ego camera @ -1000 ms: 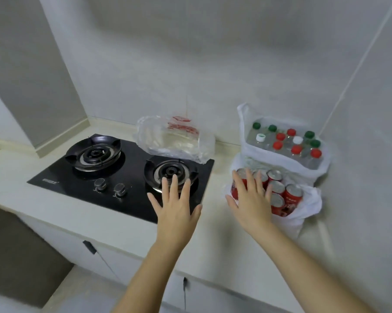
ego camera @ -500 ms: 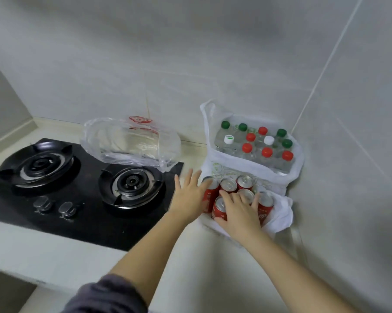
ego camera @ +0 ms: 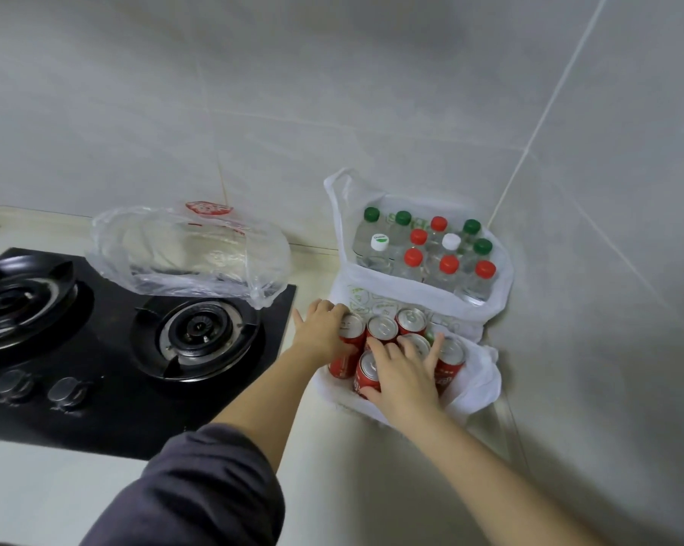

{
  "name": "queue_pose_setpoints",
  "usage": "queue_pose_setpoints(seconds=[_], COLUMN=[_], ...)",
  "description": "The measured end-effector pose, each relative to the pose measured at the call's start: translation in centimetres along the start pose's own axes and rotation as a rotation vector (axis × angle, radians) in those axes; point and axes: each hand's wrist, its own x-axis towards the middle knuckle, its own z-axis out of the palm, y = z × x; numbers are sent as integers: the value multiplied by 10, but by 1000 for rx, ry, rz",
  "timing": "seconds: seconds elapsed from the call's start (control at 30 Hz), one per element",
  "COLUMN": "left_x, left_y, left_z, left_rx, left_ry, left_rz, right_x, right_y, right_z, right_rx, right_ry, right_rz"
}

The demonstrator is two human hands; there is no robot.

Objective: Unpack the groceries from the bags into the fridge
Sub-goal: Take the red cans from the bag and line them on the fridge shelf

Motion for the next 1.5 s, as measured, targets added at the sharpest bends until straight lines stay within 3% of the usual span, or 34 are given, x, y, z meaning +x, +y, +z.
queue_pose_setpoints(seconds=[0.3,0.5,0.8,1.17,1.5], left_x=[-6,-50,-160,-226,-225], left_y=[2,4,-22,-62,-58], left_z=[3,-49,-107,-22,11], left_rx=[-140,-452,-456,-554,-514], left_ry=[59,186,382,298,287], left_rz=[-58,-1,-57,-293,-336], right_x=[2,-6,-32,-60,-71], right_y=[0,1,-39,-81,-68], right_z=[0,-15,-71,-14,11], right_rx=[96,272,775,757,734], right_ry=[-57,62,63,-115,-101], right_rz=[56,54,-33,-114,-75])
